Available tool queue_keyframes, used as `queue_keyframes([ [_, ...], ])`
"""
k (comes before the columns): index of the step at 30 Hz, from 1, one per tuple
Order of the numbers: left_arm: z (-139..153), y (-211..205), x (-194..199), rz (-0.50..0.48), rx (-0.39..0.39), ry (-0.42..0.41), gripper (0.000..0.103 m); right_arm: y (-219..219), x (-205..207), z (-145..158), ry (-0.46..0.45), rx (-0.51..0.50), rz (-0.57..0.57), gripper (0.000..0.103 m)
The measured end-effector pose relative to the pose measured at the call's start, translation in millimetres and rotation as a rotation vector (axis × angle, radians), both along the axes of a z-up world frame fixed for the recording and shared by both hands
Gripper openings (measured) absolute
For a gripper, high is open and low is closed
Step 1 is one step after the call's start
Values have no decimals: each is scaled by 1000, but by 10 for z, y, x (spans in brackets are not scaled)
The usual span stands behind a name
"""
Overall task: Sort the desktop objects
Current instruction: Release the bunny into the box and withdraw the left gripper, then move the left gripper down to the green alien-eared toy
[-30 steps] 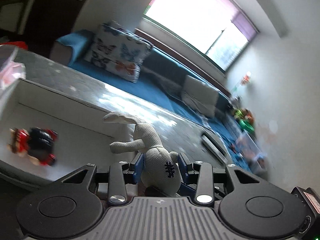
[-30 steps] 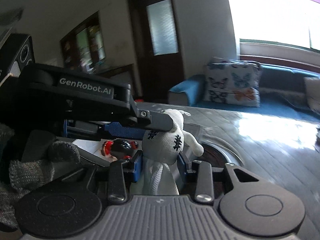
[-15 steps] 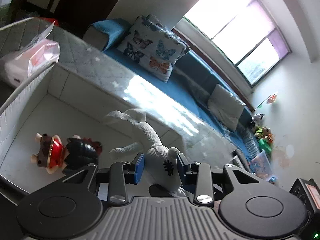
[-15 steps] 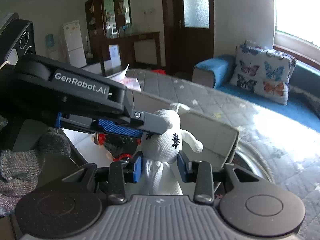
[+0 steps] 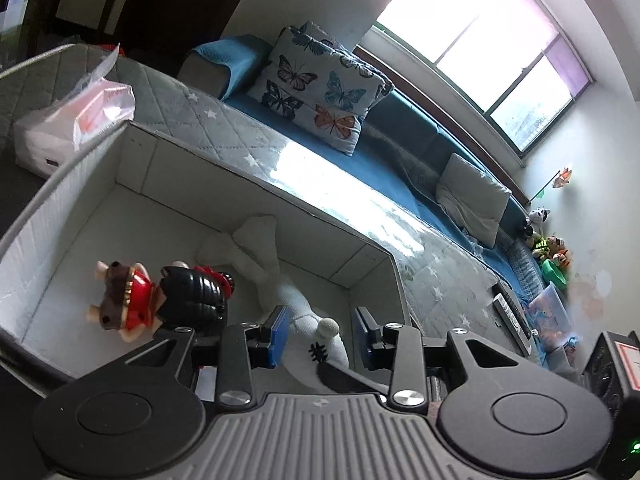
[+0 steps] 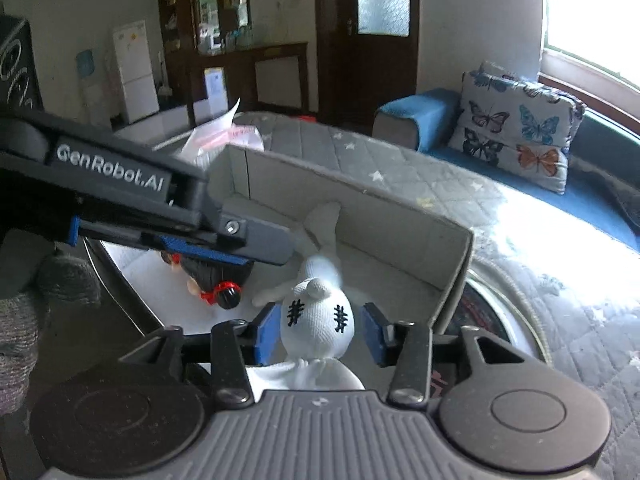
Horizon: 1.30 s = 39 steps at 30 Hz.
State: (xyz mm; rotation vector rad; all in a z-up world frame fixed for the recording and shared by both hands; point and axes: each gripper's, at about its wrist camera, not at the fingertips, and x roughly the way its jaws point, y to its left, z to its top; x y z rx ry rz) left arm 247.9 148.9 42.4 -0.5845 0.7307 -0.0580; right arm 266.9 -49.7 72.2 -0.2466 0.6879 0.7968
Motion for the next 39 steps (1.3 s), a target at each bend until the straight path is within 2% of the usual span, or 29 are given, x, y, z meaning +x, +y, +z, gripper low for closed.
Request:
queue_keyframes([
  [10,163,-168,-344,-46,70,-39,38,-377,-438,244,-33,65,-63,50],
  [12,164,-232,-427,-58,87,-40,38,-437,-549,259,-43,70,-80,56],
  [18,139,-416,-660,-93,132,-42,38,-606,-894,238,-61,85,-114,62],
  [26,86,-614,-883,-128,152,-43,38,-850,-1185,167,-39,123,-177,63],
  [30,73,-684,-972,-135,173,-49,38,-940,-1274,170,-46,139,-198,74],
  [35,48,-777,-1072,-145,203,-50,38,-1005,-1421,160,-59,154,-213,79],
  [39,5,-845,-1142,-153,226,-48,38,-1058,-1523,106,-62,157,-224,89],
])
